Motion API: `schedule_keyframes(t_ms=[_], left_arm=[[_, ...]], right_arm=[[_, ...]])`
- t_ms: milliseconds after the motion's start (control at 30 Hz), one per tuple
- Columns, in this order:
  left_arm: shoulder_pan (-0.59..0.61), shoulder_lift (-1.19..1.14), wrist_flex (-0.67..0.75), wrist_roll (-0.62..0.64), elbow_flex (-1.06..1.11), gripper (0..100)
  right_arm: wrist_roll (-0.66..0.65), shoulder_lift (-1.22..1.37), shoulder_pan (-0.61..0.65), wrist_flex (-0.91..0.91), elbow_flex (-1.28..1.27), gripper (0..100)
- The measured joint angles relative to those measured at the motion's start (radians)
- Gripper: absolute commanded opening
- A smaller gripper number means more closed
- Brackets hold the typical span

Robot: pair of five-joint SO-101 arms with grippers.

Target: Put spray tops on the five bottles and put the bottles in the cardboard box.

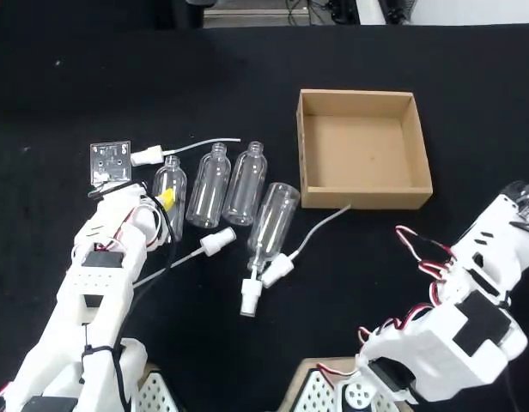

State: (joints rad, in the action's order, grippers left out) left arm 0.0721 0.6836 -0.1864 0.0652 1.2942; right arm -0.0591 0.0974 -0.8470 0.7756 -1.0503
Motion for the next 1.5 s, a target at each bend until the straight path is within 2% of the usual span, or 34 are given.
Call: schedule_keyframes(t_ms=[133,267,400,567,700,867,1000,1100,1300,1500], left_arm=[[0.000,0.000,0.000,0.000,0.000,20],[0.000,0.000,0.000,0.000,0.000,20],[0.000,0.000,0.000,0.000,0.000,20],[0.000,0.000,0.000,-0.002,0.000,20],[0.000,0.000,0.000,-0.002,0.000,20],[0.000,0.000,0.000,-0.002,0.000,20],[0.000,0.000,0.000,-0.002,0.000,20],[0.000,0.000,0.000,-0.002,0.000,20],[0.000,0.000,0.000,-0.002,0.000,20],[0.000,0.000,0.000,-0.002,0.000,20]], right_arm=[[0.002,-0.071,0.000,0.064,-0.038,1.1],[0.002,-0.227,0.038,0.018,-0.038,1.1],[0.002,-0.416,0.132,-0.224,-0.006,1.1],[0.002,-0.577,0.336,-0.629,0.135,1.1],[0.002,-0.586,0.509,-0.763,0.193,1.1],[0.002,-0.491,0.683,-0.764,0.281,1.1],[0.002,-0.296,0.756,-0.764,0.407,1.1],[0.012,-0.147,0.779,-0.770,0.494,1.1],[0.152,0.020,0.786,-0.770,0.595,1.1],[0.167,0.140,0.786,-0.770,0.690,1.1]])
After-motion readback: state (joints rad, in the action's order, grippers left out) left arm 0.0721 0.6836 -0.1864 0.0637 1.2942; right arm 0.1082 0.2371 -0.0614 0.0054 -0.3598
